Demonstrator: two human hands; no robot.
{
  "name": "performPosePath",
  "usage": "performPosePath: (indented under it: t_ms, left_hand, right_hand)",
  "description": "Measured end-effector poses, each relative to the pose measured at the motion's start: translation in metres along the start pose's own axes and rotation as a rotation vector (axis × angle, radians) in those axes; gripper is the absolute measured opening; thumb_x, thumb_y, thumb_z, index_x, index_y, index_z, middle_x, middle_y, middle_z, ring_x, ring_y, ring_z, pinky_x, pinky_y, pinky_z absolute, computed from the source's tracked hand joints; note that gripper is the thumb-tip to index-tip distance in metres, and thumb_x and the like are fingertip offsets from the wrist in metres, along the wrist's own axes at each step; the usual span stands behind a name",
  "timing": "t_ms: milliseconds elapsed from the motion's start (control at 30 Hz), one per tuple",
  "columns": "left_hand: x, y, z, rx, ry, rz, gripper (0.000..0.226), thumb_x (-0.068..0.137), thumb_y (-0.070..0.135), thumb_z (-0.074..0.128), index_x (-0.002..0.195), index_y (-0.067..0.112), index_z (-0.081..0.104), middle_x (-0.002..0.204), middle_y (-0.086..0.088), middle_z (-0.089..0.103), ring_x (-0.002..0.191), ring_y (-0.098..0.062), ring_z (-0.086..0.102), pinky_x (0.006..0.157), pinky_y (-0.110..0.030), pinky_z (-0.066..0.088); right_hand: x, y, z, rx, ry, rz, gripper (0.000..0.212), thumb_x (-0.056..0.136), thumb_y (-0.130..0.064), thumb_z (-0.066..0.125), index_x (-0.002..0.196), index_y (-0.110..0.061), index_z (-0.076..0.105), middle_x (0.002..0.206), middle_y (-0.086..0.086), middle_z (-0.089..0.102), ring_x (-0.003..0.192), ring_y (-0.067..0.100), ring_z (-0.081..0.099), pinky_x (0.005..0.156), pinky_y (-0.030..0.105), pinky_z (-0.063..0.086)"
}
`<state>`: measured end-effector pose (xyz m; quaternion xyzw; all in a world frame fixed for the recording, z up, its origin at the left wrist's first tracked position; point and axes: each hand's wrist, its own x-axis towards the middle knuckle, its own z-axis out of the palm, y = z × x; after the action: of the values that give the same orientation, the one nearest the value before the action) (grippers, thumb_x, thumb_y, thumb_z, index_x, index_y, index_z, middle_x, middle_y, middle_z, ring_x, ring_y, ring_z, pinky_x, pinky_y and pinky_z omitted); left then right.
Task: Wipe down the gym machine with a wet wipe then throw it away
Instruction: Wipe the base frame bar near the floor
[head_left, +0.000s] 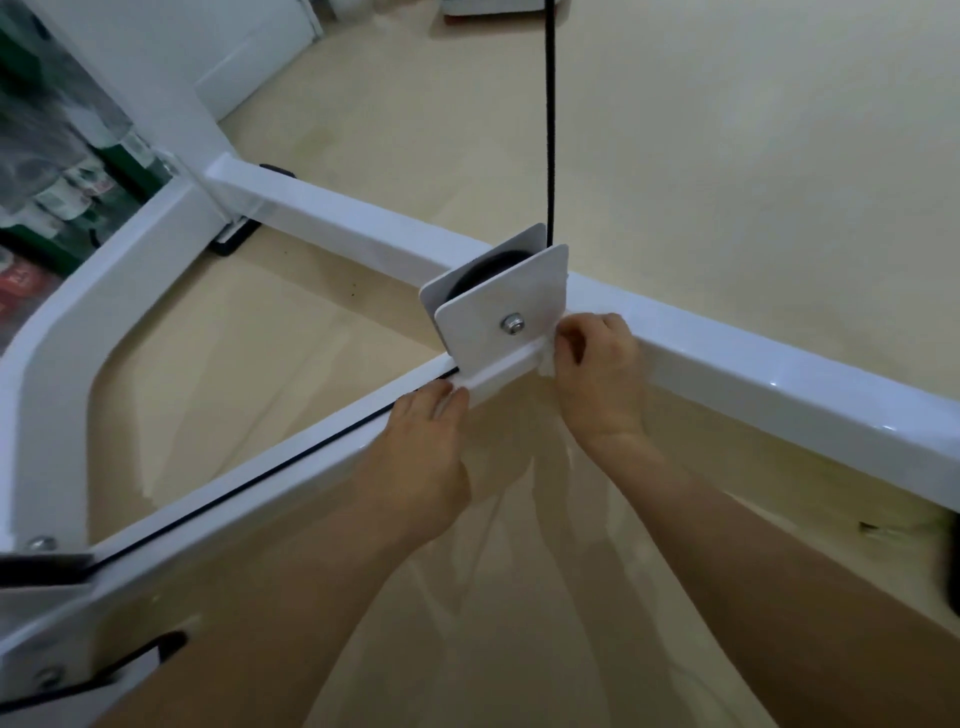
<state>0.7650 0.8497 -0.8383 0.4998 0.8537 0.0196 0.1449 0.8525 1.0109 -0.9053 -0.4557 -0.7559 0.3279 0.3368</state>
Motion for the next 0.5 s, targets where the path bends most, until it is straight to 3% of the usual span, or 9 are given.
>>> performPosePath:
  t_ms: [100,233,400,500]
  left_hand:
    - [-0.013,-0.018,-0.004,0.001,-0.012,-0.063,0.072,0.081,0.0,0.048,0.148,0.019,0.031,0.153,-0.002,0.024,0.134,-0.022,0.027,0.099,-0.031,0.037]
    - [-0.029,-0.038,-0.008,0.024,-0.038,-0.105,0.076,0.081,0.001,0.049,0.148,0.028,0.03,0.15,0.001,0.025,0.132,-0.021,0.028,0.094,-0.029,0.04]
    - [-0.04,-0.045,-0.005,-0.06,0.018,-0.203,0.064,0.08,0.001,0.051,0.141,0.021,0.045,0.14,-0.006,0.036,0.123,-0.025,0.036,0.089,-0.028,0.035]
    - [-0.048,-0.045,0.002,-0.183,0.087,-0.279,0.052,0.079,0.003,0.052,0.129,0.016,0.056,0.131,-0.01,0.042,0.117,-0.029,0.042,0.096,-0.036,0.039]
  right_hand:
    - [-0.021,-0.005,0.002,0.239,-0.011,0.304,0.012,0.086,-0.006,0.064,0.084,-0.017,0.069,0.082,0.0,0.067,0.08,0.018,0.063,0.076,0.026,0.049]
    - [-0.042,-0.036,0.032,0.449,-0.085,0.435,0.019,0.083,-0.001,0.061,0.08,-0.019,0.064,0.073,-0.005,0.062,0.069,0.01,0.057,0.071,0.027,0.049]
    - [-0.082,-0.076,0.071,0.634,-0.247,0.762,0.029,0.077,0.008,0.063,0.081,-0.017,0.05,0.08,0.008,0.061,0.072,0.022,0.058,0.08,0.042,0.055]
    - [-0.1,-0.087,0.087,0.576,-0.351,0.744,0.026,0.071,0.002,0.068,0.084,-0.013,0.051,0.084,0.013,0.066,0.074,0.03,0.064,0.078,0.045,0.057]
